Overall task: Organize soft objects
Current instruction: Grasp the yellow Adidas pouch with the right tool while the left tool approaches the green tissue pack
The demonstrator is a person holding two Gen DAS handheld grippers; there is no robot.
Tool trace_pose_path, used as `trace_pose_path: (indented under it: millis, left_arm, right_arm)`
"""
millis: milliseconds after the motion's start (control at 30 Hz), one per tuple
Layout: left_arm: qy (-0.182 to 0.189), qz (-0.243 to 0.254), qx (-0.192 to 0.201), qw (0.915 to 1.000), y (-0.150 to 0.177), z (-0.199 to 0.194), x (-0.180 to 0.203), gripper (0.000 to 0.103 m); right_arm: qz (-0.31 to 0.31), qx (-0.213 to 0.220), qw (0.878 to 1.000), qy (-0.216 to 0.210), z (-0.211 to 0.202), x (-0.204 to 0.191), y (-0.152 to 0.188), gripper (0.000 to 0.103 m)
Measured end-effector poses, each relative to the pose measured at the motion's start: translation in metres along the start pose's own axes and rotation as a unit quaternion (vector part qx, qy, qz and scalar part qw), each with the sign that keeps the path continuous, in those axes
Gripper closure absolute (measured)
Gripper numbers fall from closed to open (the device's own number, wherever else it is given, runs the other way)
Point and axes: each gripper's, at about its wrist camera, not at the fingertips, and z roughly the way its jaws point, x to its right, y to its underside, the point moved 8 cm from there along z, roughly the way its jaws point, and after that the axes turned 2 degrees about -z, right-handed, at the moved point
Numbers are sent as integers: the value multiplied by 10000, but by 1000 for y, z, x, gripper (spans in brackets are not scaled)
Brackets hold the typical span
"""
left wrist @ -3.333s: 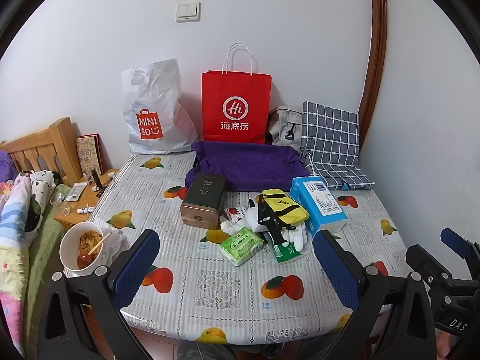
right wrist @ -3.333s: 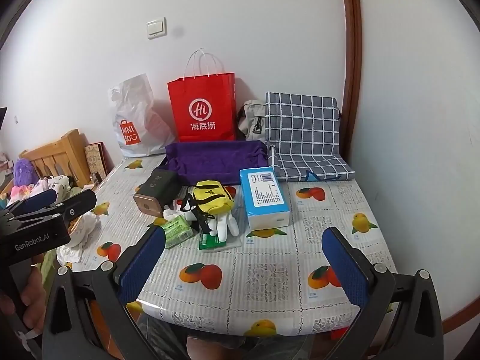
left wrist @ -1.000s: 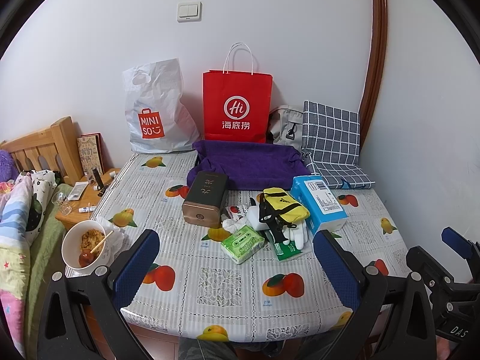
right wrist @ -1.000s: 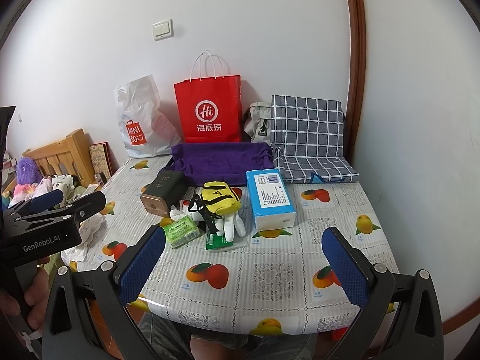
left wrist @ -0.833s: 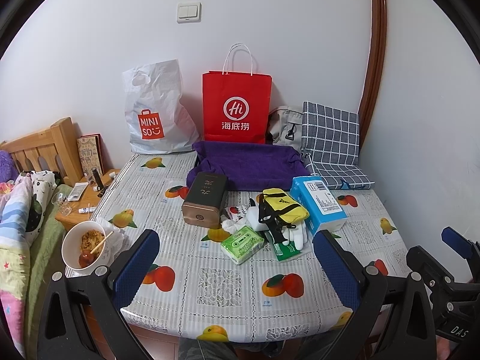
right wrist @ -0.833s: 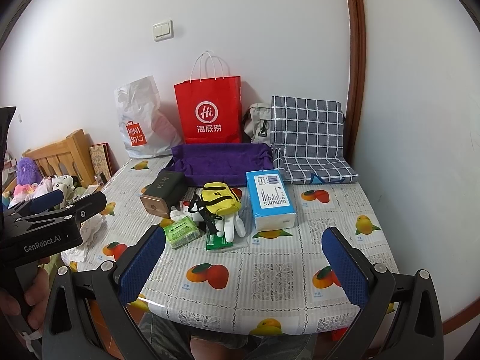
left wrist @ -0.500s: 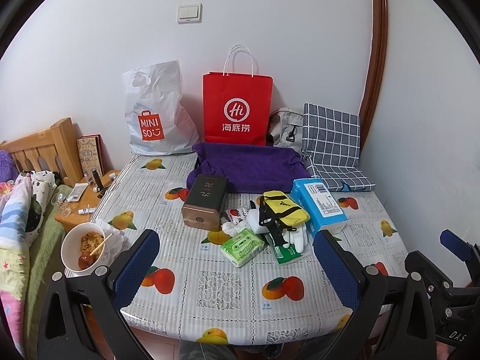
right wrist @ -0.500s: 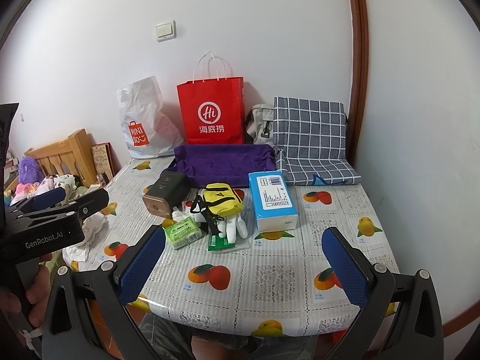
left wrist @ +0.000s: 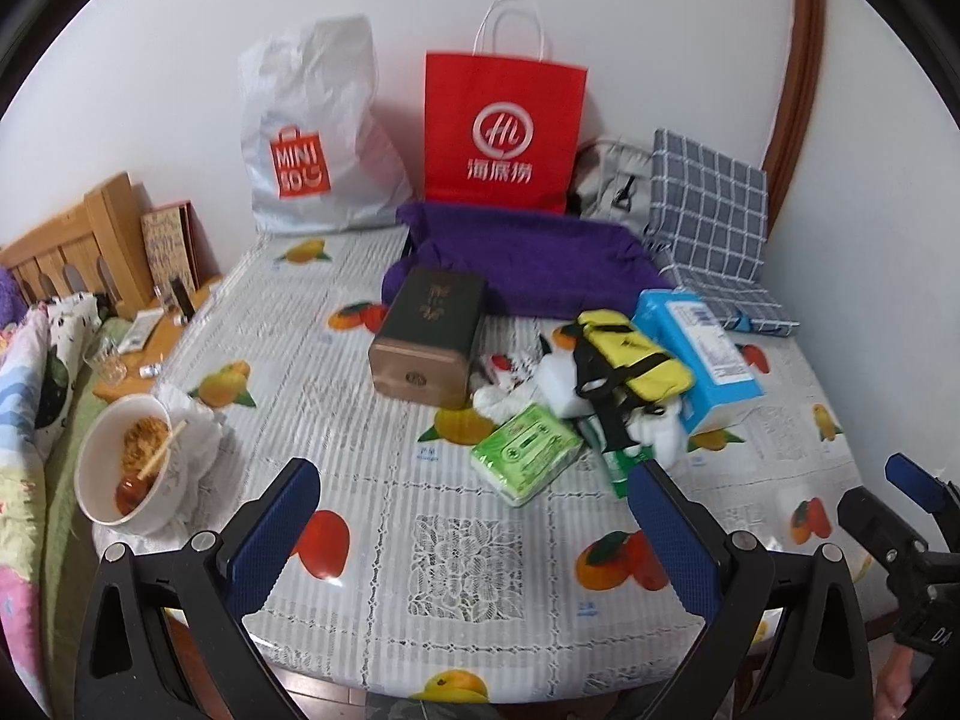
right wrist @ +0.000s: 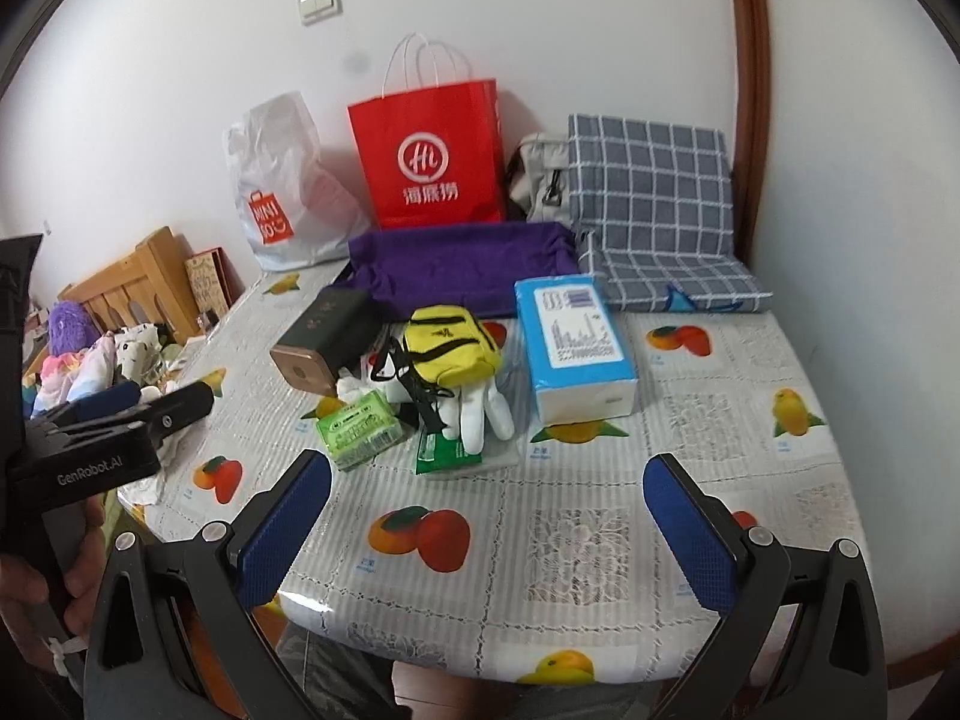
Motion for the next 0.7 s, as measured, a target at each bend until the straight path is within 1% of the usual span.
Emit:
trace_pose_path:
  millis: [100,267,367,433,533,700]
  left_arm:
    - [28,-64,-147,9999,6,20,-5,0]
    - [55,-152,-382,9991,16,51,-12,1]
    - [105,-270,-553,9981,20,67,-19,1]
    - [112,-311,-601,9976,20,76,-22,1]
    - [101,-366,-708,9968,23,88,-28,1]
    - [124,-395,-848,9955,26,105,-33,1]
  right_arm:
    - [52,-80,9999,-69,22,3,2,1]
    - [21,-211,9995,-225,55,4,-4,1]
    - [-112,-269,9993,-251,77,2,-13,3]
    - [-207,-299,9989,-299,89,-1,-19,3]
    - [-317,-341,9980,-430,110,-7,-28,9]
    - [-409,-442,9956,-712,144,-16,-42,10]
